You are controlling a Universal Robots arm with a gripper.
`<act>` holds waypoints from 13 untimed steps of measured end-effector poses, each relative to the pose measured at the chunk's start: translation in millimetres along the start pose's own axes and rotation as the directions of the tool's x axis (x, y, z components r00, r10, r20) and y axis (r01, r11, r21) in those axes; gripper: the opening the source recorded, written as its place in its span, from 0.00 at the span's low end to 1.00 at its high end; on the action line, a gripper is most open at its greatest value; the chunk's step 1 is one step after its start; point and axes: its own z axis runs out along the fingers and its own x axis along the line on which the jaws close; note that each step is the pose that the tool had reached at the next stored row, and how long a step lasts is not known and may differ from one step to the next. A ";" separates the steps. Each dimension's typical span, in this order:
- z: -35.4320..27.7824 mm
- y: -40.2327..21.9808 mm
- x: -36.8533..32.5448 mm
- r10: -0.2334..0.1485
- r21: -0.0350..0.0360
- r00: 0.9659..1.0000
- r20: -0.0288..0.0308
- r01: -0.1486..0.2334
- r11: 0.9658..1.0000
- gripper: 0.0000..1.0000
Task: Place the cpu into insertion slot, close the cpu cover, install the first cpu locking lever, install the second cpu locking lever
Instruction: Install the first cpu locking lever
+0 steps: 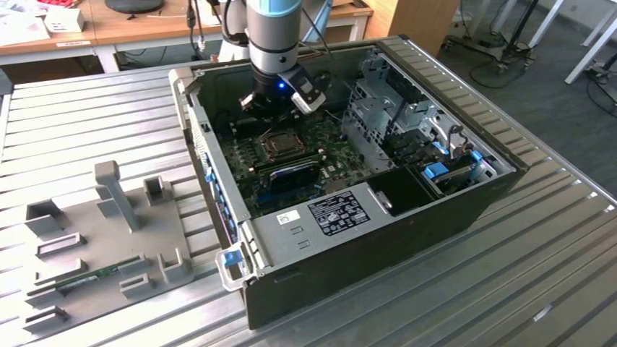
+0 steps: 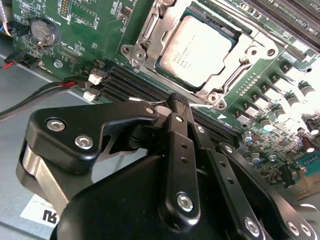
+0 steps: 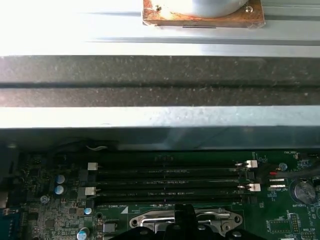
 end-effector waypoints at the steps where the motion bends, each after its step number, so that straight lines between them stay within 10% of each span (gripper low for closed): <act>1: -0.8 0.2 -0.1 0.000 -0.005 1.000 0.000 0.000 1.000 0.10; 13: -7.0 1.7 -0.5 0.001 -0.013 1.000 0.000 -0.001 1.000 0.10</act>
